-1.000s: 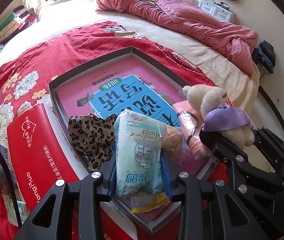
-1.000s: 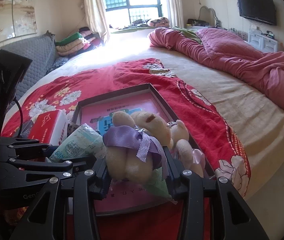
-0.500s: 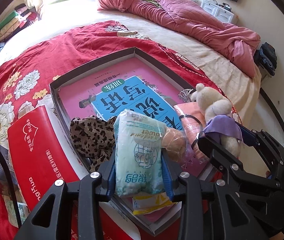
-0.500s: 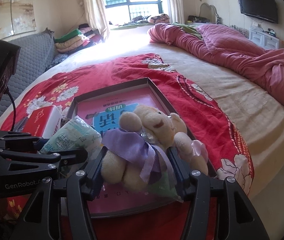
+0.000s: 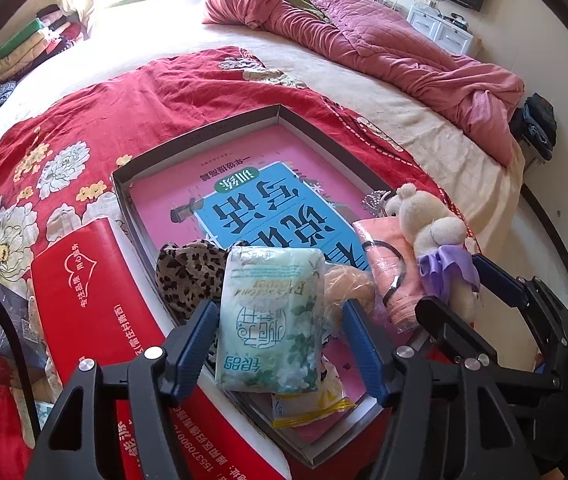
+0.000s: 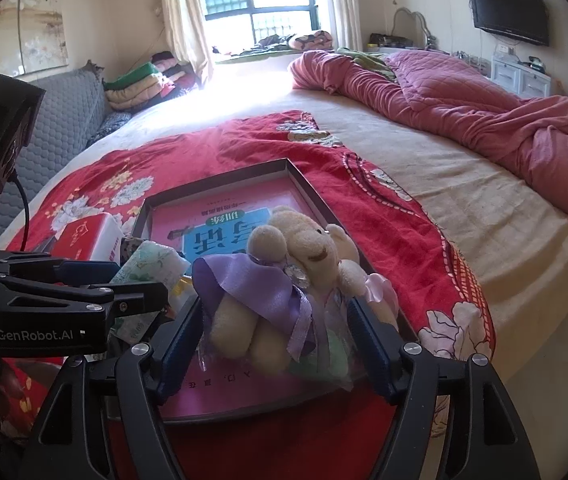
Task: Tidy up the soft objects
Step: 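Move both open tools back toward the remaining pile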
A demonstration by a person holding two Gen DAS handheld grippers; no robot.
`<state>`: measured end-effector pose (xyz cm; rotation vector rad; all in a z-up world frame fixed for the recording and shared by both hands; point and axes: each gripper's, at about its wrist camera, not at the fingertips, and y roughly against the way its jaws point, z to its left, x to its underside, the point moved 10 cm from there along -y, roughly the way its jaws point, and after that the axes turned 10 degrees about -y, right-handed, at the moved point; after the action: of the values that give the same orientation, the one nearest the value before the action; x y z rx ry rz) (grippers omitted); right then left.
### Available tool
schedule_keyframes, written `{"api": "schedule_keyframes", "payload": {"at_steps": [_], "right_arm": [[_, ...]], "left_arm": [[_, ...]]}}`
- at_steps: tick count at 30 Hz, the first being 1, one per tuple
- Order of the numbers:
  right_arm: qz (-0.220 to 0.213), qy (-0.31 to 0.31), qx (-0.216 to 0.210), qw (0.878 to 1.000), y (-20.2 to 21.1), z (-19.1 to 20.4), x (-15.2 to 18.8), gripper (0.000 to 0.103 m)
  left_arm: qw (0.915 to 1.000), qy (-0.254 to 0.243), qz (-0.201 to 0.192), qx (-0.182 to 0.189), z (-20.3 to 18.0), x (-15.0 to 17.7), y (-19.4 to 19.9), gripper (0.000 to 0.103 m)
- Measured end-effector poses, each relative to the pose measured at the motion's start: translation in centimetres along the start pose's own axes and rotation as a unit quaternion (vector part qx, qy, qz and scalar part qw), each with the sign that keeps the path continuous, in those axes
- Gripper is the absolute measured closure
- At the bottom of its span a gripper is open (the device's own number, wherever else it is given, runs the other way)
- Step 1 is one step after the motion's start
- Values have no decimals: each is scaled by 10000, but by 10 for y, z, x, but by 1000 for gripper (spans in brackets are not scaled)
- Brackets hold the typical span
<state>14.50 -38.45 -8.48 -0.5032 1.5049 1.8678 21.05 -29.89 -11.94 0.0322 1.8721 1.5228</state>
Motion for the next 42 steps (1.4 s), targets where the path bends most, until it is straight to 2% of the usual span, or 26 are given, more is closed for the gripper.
{"api": "schedule_keyframes", "payload": {"at_steps": [9, 17, 29, 42], "right_arm": [[-175, 32, 36, 9998, 17, 3, -5, 28], [-575, 268, 33, 9980, 44, 21, -20, 27], [-1061, 843, -213, 9905, 83, 76, -35, 25], [-1072, 1522, -679, 9802, 98, 149, -25, 25]], "left_arm": [[9993, 188, -307, 19, 12, -3, 26, 33], [9981, 258, -546, -97, 23, -1, 57, 30], [9960, 438, -701, -340, 49, 22, 97, 29], [9911, 794, -818, -685, 99, 65, 139, 28]]}}
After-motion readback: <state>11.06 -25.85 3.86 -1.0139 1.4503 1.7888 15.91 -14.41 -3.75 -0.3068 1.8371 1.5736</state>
